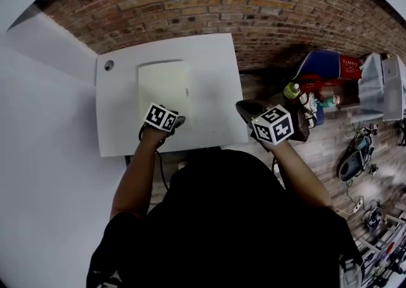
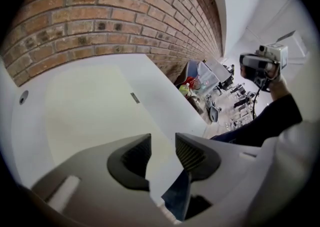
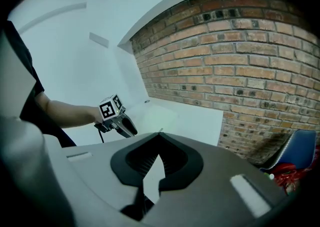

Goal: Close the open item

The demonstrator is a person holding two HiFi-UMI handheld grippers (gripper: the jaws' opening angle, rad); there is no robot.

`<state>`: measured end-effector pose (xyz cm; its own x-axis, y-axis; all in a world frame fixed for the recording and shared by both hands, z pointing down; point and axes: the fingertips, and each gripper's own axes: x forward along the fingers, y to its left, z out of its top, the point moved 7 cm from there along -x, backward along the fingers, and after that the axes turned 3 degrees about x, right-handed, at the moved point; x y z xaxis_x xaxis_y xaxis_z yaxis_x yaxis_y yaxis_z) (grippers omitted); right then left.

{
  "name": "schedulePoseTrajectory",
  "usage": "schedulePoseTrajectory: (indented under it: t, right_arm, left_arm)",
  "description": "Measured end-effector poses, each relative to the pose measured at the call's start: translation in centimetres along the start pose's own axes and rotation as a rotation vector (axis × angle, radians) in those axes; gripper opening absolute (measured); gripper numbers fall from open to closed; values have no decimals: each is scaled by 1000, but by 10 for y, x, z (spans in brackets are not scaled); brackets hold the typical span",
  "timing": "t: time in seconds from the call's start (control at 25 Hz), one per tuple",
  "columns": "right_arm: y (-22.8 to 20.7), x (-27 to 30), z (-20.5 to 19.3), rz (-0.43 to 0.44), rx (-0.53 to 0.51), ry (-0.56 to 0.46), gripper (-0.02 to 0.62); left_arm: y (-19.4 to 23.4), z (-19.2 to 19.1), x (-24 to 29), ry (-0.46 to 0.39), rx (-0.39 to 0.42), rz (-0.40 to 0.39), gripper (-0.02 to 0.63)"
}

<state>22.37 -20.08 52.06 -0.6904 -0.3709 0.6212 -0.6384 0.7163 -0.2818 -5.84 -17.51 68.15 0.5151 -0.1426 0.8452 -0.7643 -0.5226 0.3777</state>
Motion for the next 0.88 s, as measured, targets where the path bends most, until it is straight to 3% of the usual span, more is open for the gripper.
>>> schedulePoseTrajectory:
  t: [0.52,0.88]
  right_arm:
    - [10,7,22,33,-51,-43,0]
    - [19,8,35,44,-88,-72,0]
  left_arm:
    - [-14,8,-52,-113,30,71,54]
    - [-25,10,-88,-196,32,121,26]
